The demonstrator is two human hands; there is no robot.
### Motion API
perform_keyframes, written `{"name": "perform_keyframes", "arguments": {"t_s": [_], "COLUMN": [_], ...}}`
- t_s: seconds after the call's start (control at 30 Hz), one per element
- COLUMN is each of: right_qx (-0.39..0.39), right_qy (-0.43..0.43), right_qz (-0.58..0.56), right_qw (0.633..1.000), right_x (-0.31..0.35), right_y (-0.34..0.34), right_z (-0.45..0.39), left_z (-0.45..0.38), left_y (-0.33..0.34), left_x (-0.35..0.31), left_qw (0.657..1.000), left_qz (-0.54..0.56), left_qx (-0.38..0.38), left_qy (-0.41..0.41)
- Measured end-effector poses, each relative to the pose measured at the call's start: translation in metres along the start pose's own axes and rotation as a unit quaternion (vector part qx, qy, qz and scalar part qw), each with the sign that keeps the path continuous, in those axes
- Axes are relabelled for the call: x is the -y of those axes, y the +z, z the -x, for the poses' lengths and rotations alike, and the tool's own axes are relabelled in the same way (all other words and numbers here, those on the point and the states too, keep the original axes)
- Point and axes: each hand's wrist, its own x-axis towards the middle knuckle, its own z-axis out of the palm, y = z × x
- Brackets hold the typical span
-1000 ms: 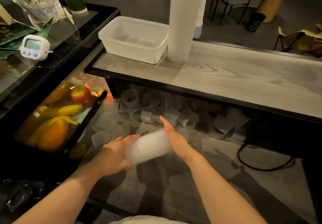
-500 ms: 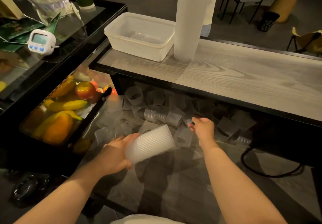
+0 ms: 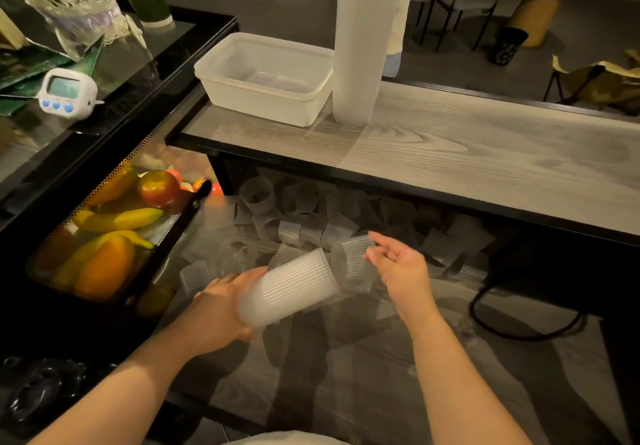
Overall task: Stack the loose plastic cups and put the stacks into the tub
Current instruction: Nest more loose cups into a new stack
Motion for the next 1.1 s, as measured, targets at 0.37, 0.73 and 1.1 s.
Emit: {"name": "perform_keyframes", "arguments": {"t_s": [0.37,0.73,1.1], "right_qx": [0.048,0.162,-0.063], "right_qy": [-0.052,-0.029,0.143], "right_qz": [0.097,0.145,0.343], "right_qw": [0.993,0.976,0.926], "right_x": [0.006,-0.007,-0.076], "right_y": [0.025,0.051,0.031], "right_z": [0.005,0.004,-0.051], "left_z": [-0.002,-0.003,-0.004], "left_y": [-0.017,-0.024,-0.034], "left_x": [0.000,0.003,0.009], "left_qw": [1.000,0.998,0.996], "left_qz": [0.002,-0.045,-0.055], "left_qx": [-0.017,-0.034,-0.056], "left_qy": [-0.009,-0.022,-0.042]}}
